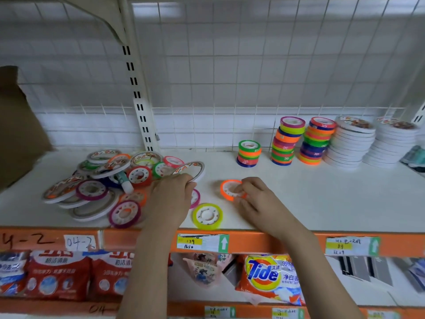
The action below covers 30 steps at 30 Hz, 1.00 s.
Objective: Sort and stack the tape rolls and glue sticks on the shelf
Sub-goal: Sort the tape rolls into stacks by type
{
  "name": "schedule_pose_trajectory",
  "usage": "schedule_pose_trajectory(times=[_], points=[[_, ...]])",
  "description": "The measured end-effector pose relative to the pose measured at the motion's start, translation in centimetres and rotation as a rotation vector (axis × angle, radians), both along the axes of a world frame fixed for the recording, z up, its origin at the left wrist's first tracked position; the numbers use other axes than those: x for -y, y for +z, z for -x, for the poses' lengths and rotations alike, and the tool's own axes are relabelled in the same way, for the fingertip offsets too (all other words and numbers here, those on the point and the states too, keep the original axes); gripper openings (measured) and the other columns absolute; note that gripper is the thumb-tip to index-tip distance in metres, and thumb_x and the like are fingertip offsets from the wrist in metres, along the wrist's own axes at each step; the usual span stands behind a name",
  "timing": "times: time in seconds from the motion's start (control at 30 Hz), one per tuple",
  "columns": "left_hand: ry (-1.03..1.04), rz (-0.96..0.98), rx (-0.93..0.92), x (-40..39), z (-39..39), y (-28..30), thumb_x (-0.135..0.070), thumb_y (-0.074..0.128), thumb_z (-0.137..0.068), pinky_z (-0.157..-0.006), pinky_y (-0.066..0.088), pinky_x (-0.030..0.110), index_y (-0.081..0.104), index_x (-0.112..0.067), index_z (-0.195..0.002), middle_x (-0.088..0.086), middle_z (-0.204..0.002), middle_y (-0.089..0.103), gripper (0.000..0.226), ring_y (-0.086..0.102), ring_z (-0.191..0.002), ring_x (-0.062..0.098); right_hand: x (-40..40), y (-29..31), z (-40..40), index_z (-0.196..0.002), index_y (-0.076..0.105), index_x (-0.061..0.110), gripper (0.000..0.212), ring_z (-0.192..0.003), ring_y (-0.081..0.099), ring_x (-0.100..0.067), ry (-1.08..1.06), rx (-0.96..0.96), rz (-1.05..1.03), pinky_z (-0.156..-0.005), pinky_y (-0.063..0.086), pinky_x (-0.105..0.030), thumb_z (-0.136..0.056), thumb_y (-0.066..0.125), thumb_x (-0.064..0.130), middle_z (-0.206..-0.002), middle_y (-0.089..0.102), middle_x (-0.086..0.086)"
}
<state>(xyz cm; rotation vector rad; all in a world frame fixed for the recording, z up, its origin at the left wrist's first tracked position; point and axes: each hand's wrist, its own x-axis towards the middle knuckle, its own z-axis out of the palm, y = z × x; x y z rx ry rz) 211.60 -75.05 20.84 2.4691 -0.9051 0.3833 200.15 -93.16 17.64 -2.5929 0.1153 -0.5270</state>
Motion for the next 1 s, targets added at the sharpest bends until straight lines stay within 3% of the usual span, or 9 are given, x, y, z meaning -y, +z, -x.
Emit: schedule_pose_trajectory(times=[0.2,0.33,0.57,0.87,1.0], points=[[-0.043,0.006,0.013,2.1,-0.2,0.4,-0.024,0.048,-0.096,-0.076,0.04,0.034,0.065,-0.012,-0.099,0.006,-0.092,0.066,0.021,0.058,-0.091,0.028,3.6,1.4,-1.4,-0.109,0.059,-0.001,0.022,-0.102,0.054,-0.031,-0.16,0.074,0.054,-0.083,0.033,-0.018,-0.089,0.057,0.007,-0.114,0.05,-0.017],[-0.039,0.02,0.031,2.7,-1.0,0.6,-0.023,0.048,-0.096,-0.075,0.04,0.035,0.065,-0.011,-0.101,0.008,-0.092,0.067,0.022,0.059,-0.091,0.029,6.0,3.3,-3.8,-0.117,0.056,-0.001,0.026,-0.108,0.05,-0.031,-0.214,0.079,0.096,-0.088,0.032,-0.019,-0.093,0.053,0.01,-0.122,0.046,-0.018],[0.017,0.04,0.034,2.5,-2.2,1.1,-0.022,0.05,-0.095,-0.072,0.04,0.034,0.066,-0.007,-0.099,0.011,-0.089,0.066,0.022,0.058,-0.087,0.029,8.8,5.2,-7.8,-0.124,0.051,0.001,0.031,-0.108,0.051,-0.033,-0.249,-0.033,0.139,-0.093,0.04,-0.033,-0.096,0.047,0.013,-0.129,0.041,-0.016],[0.065,0.034,0.044,2.1,-2.8,0.4,-0.025,0.046,-0.095,-0.079,0.046,0.04,0.067,-0.008,-0.101,0.012,-0.095,0.067,0.028,0.059,-0.091,0.032,9.9,4.4,-9.6,-0.124,0.05,0.001,0.032,-0.106,0.053,-0.036,-0.249,-0.164,0.093,-0.094,0.041,-0.036,-0.098,0.045,0.019,-0.126,0.042,-0.018],[0.066,-0.003,0.057,2.6,-3.0,0.0,-0.024,0.049,-0.095,-0.079,0.045,0.039,0.066,-0.01,-0.103,0.01,-0.095,0.067,0.024,0.059,-0.092,0.03,9.8,4.2,-9.2,-0.132,0.046,0.005,0.037,-0.115,0.051,-0.034,-0.227,-0.171,0.089,-0.097,0.039,-0.035,-0.098,0.045,0.019,-0.133,0.043,-0.016]])
